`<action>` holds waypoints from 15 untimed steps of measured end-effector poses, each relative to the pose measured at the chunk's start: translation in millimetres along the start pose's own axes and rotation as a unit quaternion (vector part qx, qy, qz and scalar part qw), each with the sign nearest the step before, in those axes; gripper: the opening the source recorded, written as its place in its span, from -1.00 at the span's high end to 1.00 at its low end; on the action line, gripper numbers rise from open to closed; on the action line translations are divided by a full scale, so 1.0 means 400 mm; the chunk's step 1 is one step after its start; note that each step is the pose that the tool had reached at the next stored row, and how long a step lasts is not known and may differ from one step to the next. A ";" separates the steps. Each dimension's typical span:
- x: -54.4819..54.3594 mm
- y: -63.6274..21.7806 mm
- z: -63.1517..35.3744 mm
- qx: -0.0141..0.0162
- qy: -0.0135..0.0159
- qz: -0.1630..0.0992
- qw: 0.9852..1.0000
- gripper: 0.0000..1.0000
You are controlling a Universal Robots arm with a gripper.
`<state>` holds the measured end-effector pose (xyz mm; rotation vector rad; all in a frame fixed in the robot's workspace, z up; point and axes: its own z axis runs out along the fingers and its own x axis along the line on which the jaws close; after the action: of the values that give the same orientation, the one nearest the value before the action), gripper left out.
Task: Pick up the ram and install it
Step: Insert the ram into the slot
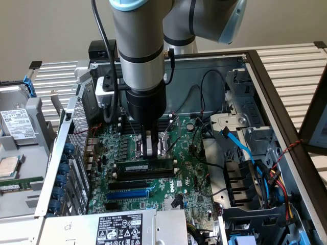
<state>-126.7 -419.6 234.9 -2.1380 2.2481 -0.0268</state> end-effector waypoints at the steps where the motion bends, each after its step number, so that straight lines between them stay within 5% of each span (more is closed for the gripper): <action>1: 0.000 0.000 0.000 -0.001 0.000 0.000 1.000 0.75; 4: 0.000 0.000 0.000 -0.005 0.000 0.000 1.000 0.75; 15: 0.004 0.000 0.001 -0.005 0.000 0.000 1.000 0.75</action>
<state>-126.6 -421.1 234.3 -2.1428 2.2533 -0.0158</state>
